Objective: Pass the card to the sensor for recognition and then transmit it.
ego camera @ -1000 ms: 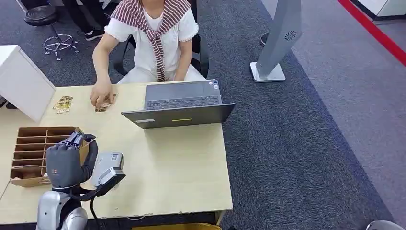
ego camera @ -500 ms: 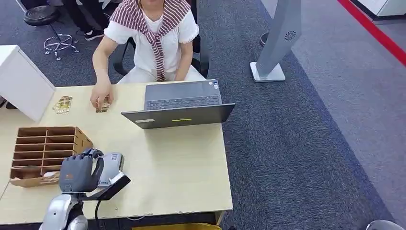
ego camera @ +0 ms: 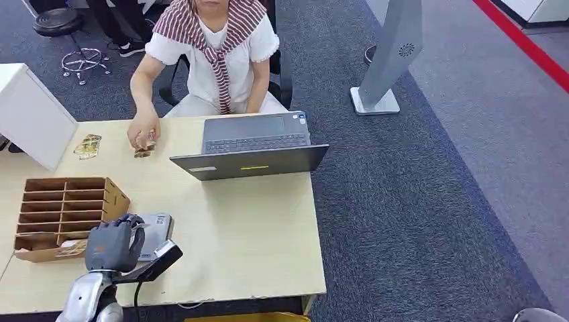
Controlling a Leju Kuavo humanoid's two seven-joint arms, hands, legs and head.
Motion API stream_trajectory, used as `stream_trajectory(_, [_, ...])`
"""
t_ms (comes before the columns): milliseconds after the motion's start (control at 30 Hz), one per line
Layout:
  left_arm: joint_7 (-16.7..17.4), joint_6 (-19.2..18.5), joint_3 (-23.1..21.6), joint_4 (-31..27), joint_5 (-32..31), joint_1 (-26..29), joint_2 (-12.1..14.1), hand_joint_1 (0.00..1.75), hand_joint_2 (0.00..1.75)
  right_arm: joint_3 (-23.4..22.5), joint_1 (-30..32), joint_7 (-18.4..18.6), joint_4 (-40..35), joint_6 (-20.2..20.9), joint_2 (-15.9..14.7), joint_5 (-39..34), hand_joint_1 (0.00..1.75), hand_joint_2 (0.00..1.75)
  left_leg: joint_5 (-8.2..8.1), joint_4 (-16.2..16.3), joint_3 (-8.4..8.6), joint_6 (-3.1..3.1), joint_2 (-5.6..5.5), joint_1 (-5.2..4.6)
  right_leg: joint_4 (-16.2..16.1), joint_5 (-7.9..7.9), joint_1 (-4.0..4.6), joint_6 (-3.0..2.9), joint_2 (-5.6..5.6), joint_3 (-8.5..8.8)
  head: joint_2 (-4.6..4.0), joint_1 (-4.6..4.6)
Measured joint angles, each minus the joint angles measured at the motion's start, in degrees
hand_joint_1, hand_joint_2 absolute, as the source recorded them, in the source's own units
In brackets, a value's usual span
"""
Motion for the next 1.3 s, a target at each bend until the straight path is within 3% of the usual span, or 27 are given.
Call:
stream_trajectory(133, [0.74, -1.88, 0.00, 1.14, -0.66, -0.24, 0.09, 1.75, 1.75, -0.02, 0.07, -0.02, 0.09, 0.15, -0.04, 0.26, 0.00, 1.75, 0.00, 0.00, 0.01, 0.00, 0.00, 0.00, 0.00, 0.00, 0.00, 0.00, 0.00, 0.00, 0.00, 0.00])
stream_trajectory(400, [0.79, -2.09, 0.00, 1.29, -0.78, -0.27, 0.09, 1.75, 1.75, -0.02, 0.08, -0.02, 0.09, 0.17, -0.04, 0.26, 0.00, 1.75, 0.00, 0.00, 0.01, 0.00, 0.00, 0.00, 0.00, 0.00, 0.00, 0.00, 0.00, 0.00, 0.00, 0.00])
stream_trajectory(567, [2.40, -6.29, 0.00, 4.09, -1.99, -2.74, 0.42, 1.75, 1.75, -0.02, 0.10, -0.17, 0.26, 0.59, -0.09, 1.99, 0.00, 1.75, 0.01, 0.00, 0.02, 0.00, -0.04, 0.00, 0.01, 0.01, -0.01, 0.00, -0.03, 0.04, -0.02, 0.00])
stream_trajectory(1300, [2.40, -6.42, 0.00, 5.07, -1.99, -3.38, 0.46, 1.75, 1.75, -0.02, 0.10, -0.17, 0.48, 0.74, -0.09, 1.99, 0.00, 1.75, 0.03, 0.00, 0.06, -0.03, -0.04, 0.00, 0.02, 0.02, -0.01, -0.01, -0.03, 0.07, 0.00, 0.00])
